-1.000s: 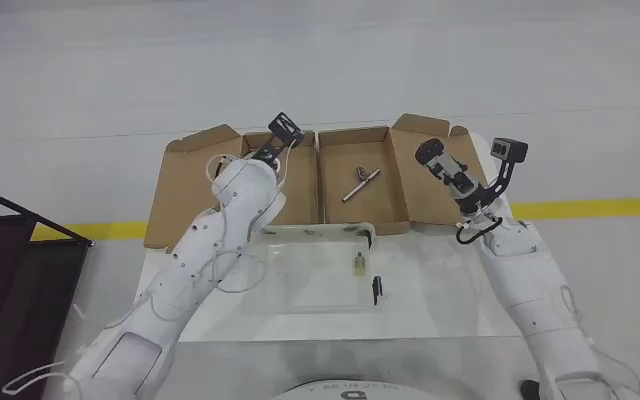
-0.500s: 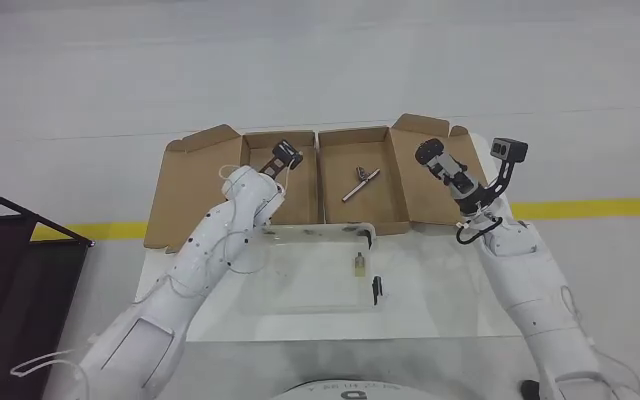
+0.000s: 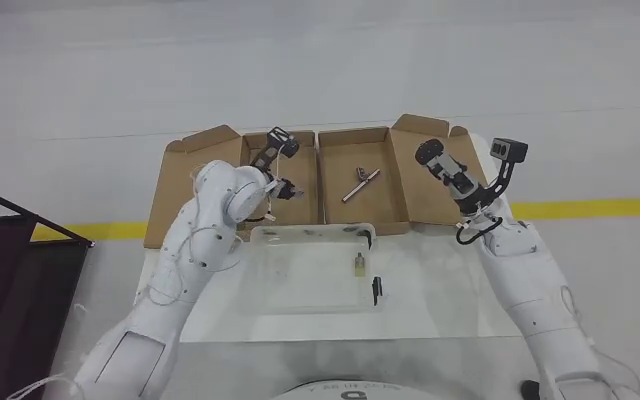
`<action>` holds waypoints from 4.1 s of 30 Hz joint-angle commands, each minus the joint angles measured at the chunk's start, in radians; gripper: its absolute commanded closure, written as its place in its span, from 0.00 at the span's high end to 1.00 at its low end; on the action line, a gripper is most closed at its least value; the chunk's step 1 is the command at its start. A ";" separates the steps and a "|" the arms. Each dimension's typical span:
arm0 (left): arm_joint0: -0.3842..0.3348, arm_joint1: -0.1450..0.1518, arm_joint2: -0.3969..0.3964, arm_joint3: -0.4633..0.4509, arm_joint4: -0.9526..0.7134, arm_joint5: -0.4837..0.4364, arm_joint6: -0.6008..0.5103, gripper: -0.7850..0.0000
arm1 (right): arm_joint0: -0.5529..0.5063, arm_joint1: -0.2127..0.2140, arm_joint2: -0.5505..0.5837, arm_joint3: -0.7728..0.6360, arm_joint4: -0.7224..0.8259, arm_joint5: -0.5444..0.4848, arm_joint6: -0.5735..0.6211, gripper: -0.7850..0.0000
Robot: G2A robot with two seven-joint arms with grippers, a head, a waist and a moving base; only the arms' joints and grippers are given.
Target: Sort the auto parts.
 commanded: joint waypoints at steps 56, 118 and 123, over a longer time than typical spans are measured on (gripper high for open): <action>0.510 0.092 -0.609 -0.279 -0.721 -0.414 0.208 1.00 | 0.108 0.043 -0.375 -0.364 -0.700 0.463 0.694 1.00; 0.510 0.092 -0.609 -0.279 -0.721 -0.414 0.208 1.00 | 0.352 -0.029 -0.686 -0.129 -0.716 0.632 0.669 1.00; 0.510 0.092 -0.609 -0.279 -0.721 -0.414 0.208 1.00 | 0.364 -0.034 -0.709 -0.112 -0.758 0.646 0.670 0.95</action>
